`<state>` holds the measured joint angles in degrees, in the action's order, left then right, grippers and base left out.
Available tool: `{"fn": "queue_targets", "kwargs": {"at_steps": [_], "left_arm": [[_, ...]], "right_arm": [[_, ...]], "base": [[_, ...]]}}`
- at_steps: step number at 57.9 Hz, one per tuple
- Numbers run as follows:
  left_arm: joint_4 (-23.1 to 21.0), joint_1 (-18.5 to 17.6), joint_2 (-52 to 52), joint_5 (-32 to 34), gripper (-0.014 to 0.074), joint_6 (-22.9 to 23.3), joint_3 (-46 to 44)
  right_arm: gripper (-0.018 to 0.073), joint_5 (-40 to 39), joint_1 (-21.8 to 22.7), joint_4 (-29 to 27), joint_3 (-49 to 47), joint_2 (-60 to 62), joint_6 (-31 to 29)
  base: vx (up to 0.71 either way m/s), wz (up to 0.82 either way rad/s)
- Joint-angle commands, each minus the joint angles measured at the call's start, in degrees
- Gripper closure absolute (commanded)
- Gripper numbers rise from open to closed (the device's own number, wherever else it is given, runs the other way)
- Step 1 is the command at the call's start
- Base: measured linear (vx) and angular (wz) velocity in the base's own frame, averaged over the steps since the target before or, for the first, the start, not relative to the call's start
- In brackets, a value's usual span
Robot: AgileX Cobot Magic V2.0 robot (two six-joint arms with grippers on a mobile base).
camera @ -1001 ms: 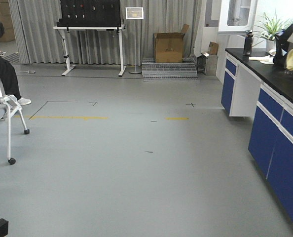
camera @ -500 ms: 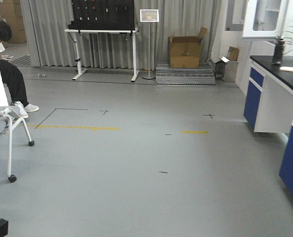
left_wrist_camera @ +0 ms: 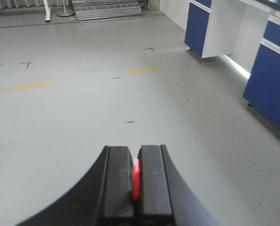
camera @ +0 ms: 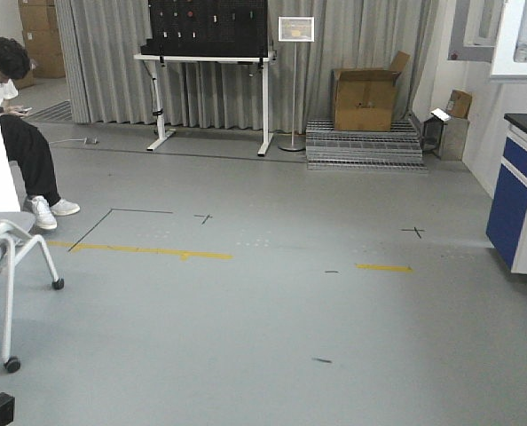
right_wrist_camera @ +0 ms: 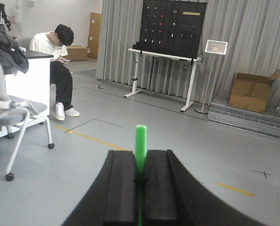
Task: Sort red and green spoons into left cabinet
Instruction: 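Drive the base to the white cabinet holding both spoons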
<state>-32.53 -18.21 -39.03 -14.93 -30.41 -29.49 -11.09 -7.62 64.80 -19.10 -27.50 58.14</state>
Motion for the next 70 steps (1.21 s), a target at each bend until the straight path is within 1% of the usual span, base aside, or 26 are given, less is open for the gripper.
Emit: {"fn": "queue_targets", "kwargs": {"at_steps": [1, 40, 70], "left_arm": [[-0.56, -0.26, 0.15, 3.71, 0.0596, 0.45, -1.53], [-0.56, -0.26, 0.15, 3.71, 0.0596, 0.45, -1.53], [-0.56, -0.26, 0.15, 3.71, 0.0596, 0.45, -1.53]], "right_arm": [[0.0564, -1.65, 0.09, -0.44, -1.88, -0.16, 0.11], [0.0564, -1.65, 0.09, -0.44, -1.88, -0.16, 0.11], [0.0564, -1.58, 0.09, -0.44, -1.88, -0.16, 0.11]], "base": [[0.63, 0.03], [0.64, -0.04], [0.67, 0.03]]}}
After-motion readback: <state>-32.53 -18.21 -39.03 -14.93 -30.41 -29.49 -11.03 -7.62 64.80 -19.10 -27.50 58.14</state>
